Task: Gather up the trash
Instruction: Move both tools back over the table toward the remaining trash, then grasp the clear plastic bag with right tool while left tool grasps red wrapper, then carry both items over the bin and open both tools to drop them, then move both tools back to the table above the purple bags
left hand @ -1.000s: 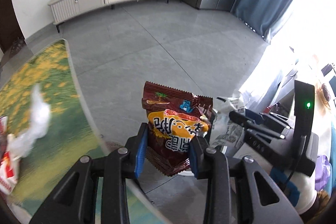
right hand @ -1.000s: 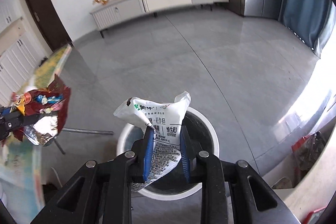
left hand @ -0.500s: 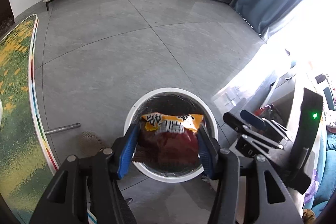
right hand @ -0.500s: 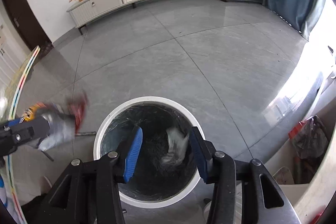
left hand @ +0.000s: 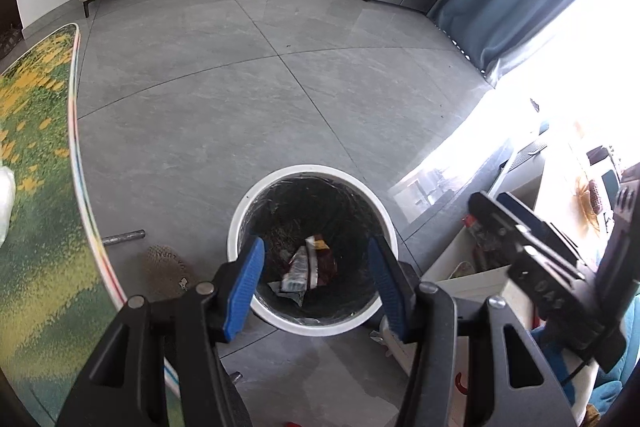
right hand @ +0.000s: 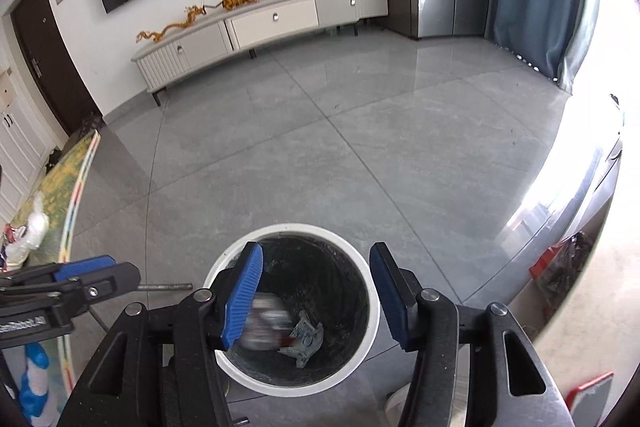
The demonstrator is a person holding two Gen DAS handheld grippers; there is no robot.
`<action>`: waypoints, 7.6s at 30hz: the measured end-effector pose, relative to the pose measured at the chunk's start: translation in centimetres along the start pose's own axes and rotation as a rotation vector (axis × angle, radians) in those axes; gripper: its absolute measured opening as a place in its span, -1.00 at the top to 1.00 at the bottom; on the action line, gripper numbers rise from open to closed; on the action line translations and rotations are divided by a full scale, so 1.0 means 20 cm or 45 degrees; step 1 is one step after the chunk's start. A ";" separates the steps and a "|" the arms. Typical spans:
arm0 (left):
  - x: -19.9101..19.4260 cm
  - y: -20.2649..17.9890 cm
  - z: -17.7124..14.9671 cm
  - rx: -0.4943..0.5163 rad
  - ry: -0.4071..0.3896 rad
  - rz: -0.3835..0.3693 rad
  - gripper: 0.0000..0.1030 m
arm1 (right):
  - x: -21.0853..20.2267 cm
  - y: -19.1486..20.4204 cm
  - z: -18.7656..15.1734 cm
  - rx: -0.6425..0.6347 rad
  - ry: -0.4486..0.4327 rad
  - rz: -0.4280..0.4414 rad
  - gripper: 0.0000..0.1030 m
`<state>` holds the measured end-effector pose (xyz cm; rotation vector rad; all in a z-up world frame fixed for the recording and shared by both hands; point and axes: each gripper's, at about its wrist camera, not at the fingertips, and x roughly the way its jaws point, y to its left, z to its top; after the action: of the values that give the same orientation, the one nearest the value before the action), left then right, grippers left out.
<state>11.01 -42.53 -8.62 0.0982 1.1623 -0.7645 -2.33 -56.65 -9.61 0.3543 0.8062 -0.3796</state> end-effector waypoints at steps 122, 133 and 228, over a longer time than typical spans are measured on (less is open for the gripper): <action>-0.87 0.20 -0.15 -0.073 -0.256 0.015 0.93 | -0.20 0.24 -0.11 -0.154 0.009 0.395 0.36; -0.32 -0.06 0.06 -0.059 -0.114 -0.012 0.89 | 0.10 0.13 -0.06 -0.153 0.110 0.270 0.33; -1.77 1.46 -1.16 -0.254 -0.639 0.601 -0.22 | -0.77 1.12 -0.08 -0.498 -0.239 0.579 -0.38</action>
<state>3.45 7.08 2.80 0.0097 0.6887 -0.2280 -2.80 -33.29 4.47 0.1246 0.5771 0.1702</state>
